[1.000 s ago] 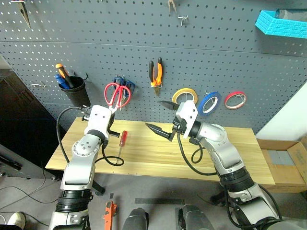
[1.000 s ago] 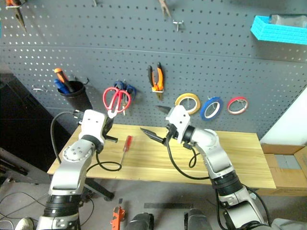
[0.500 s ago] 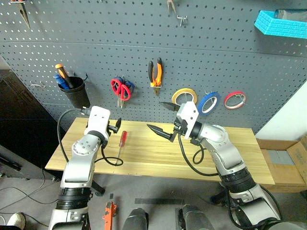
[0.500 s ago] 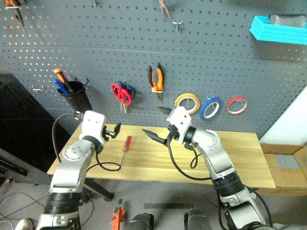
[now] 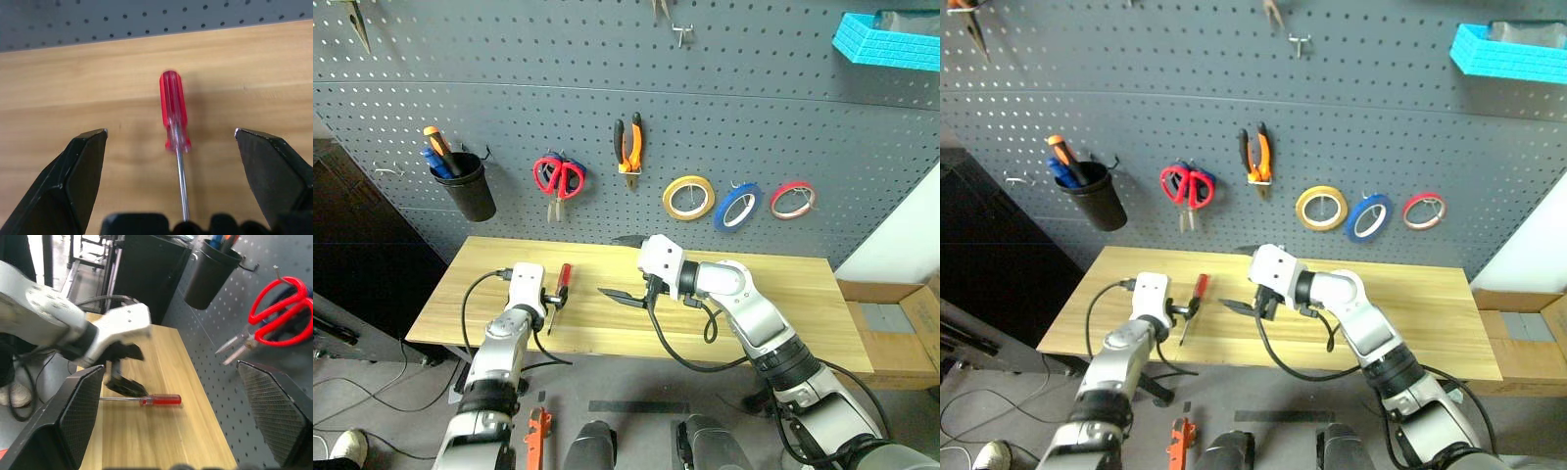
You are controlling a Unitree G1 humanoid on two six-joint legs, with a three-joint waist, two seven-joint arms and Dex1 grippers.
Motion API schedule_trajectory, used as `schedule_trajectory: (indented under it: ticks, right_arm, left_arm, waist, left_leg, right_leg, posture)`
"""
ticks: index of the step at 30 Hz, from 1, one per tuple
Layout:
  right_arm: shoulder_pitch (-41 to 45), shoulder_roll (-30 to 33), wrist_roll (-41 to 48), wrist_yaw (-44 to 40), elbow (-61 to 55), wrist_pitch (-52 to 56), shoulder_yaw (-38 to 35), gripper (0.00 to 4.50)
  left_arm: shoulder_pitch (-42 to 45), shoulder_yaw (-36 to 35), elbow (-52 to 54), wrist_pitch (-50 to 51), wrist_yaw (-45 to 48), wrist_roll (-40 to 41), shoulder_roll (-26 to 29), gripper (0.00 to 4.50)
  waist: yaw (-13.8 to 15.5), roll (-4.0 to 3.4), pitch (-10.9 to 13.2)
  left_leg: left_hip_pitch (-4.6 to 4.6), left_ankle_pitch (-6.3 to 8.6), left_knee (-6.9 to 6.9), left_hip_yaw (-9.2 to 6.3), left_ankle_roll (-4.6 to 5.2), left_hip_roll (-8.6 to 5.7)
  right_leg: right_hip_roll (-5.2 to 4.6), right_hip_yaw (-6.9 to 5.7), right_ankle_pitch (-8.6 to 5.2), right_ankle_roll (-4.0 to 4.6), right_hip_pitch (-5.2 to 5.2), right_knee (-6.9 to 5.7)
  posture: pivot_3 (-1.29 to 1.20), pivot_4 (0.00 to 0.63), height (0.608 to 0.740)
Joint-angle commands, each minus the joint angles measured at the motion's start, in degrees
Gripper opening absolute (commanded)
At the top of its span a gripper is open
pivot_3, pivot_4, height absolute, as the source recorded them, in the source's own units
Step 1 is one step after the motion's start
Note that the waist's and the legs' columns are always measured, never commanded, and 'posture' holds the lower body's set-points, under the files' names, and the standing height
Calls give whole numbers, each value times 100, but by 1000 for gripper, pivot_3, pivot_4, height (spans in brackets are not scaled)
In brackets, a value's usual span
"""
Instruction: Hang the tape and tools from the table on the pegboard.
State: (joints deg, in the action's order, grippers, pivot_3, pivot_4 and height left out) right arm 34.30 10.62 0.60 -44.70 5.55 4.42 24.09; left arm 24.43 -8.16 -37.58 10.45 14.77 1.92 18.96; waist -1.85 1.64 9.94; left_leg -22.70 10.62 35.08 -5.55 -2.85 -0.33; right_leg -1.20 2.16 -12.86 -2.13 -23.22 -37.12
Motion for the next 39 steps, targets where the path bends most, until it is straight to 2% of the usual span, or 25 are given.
schedule_trajectory:
  ticks: [1, 5, 10, 11, 14, 23, 34, 37, 39]
  right_arm:
    - [183, -105, -55, -30, 25, -165, 29, 4500]
    - [151, -101, -36, -64, -8, -108, -24, 4500]
    - [82, -33, -7, -67, -102, 2, -71, 4500]
    - [72, -22, -6, -62, -108, 13, -78, 4500]
    - [52, 2, -4, -56, -112, 17, -90, 4500]
    - [137, -33, -16, -19, 44, -41, -130, 4500]
    - [318, -130, -1, -47, 317, -214, -159, 4500]
    - [353, -103, 82, -101, 178, -181, -206, 4500]
    - [326, -81, 311, -207, -142, -30, -303, 4500]
  left_arm:
    - [536, 17, -1096, -647, 159, -32, 69, 4480]
    - [1012, -9, -2131, -1068, 337, 30, -65, 4480]
    - [1442, -71, -2885, -1259, 257, 44, -120, 4480]
    - [1517, -103, -2971, -1269, 207, 62, -111, 4314]
    - [1654, -180, -3116, -1296, 154, 127, -91, 3578]
    - [1568, -255, -3137, -1359, 195, 143, 74, 401]
    - [1268, -280, -2884, -1440, 162, 150, 297, 365]
    - [957, -161, -2060, -1396, 256, 105, 362, 365]
    - [423, -108, -744, -1117, 245, 83, 415, 365]
  waist:
    - [0, 4, 32]
    - [-1, 5, 78]
    - [-12, 12, 207]
    - [-18, 13, 218]
    - [-31, 14, 251]
    - [-113, 21, 285]
    - [-131, 21, 285]
    - [-129, 22, 285]
    - [-126, 23, 285]
  left_leg:
    - [-2, 0, -1, 1, 0, 0]
    - [-19, 11, -13, 2, -9, 0]
    - [-24, 16, -15, 3, -7, 1]
    - [-24, 16, -14, 2, -7, 2]
    - [-23, 16, -13, 2, -7, 3]
    - [-23, 16, -15, 3, -8, 4]
    - [-21, 16, -15, 2, -8, 4]
    - [-22, 16, -17, 3, -8, 5]
    - [-26, 16, -20, 3, -9, 6]
  right_leg:
    - [0, 0, 5, -10, -1, 2]
    - [-3, 0, 5, -29, -14, 13]
    - [-3, -1, 3, -30, -22, 10]
    - [-3, -1, 3, -30, -22, 8]
    - [-1, -2, 3, -30, -23, 4]
    - [-2, -1, 3, -31, -24, 8]
    - [-2, -1, 3, -31, -24, 6]
    - [-2, 0, 3, -31, -25, 7]
    - [-3, 0, 3, -31, -28, 9]
  posture:
    - [-12, 212, 740]
    - [-30, 226, 740]
    - [-44, 238, 740]
    - [-46, 239, 740]
    - [-46, 240, 740]
    - [-38, 235, 740]
    - [-14, 208, 740]
    - [-11, 199, 740]
    - [-2, 190, 740]
